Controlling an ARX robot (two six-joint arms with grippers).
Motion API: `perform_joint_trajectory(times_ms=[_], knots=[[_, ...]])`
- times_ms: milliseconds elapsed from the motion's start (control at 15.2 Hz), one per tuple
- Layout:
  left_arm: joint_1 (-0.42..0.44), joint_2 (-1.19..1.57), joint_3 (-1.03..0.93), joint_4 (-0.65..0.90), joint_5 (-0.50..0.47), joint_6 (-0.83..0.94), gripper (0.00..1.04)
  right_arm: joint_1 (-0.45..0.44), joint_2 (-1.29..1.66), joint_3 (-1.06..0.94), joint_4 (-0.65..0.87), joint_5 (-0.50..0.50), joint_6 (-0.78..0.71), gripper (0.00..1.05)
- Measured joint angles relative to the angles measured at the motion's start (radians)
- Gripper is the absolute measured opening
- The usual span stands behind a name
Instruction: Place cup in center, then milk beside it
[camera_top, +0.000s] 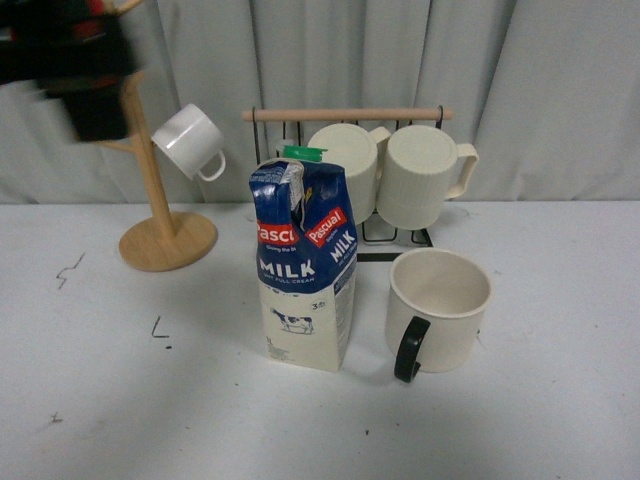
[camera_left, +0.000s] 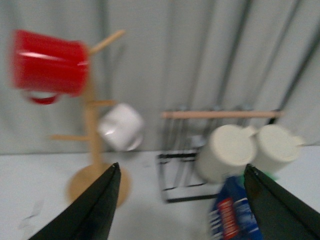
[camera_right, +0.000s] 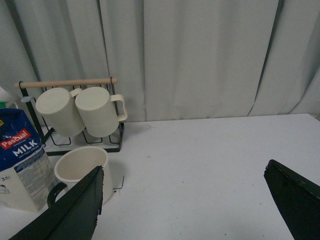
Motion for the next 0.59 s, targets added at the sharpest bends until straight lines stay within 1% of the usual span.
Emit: perform_joint_trajectory(times_ms=[66,132,263,329,395,461,527,593], knots=[[0.130,-0.161,-0.101,-0.095,0.055,0.042,0.57,0.000,0.000,0.000,0.000,0.000,0.000,0.98],[0.182,-0.249,-0.148,-0.095,0.076,0.050,0.46,0.000,0.000,0.000,0.000,0.000,0.000,0.98],[0.191,-0.335,-0.188,-0.082,0.126,0.067,0.28,0.000,0.000,0.000,0.000,-0.001,0.000,0.98],[0.198,-0.362,-0.220,-0.087,0.146,0.071,0.17,0.000,0.000,0.000,0.000,0.000,0.000,0.98],[0.211,-0.383,-0.249,-0.100,0.153,0.071,0.08,0.000,0.000,0.000,0.000,0.000,0.000,0.98],[0.227,-0.423,-0.286,-0.116,0.164,0.072,0.02,0.000,0.000,0.000,0.000,0.000,0.000,0.98],[0.235,-0.454,-0.301,-0.123,0.170,0.072,0.02,0.000,0.000,0.000,0.000,-0.001,0.000,0.98],[0.261,-0.486,-0.313,-0.132,0.197,0.072,0.02,0.000,0.000,0.000,0.000,0.000,0.000,0.98]])
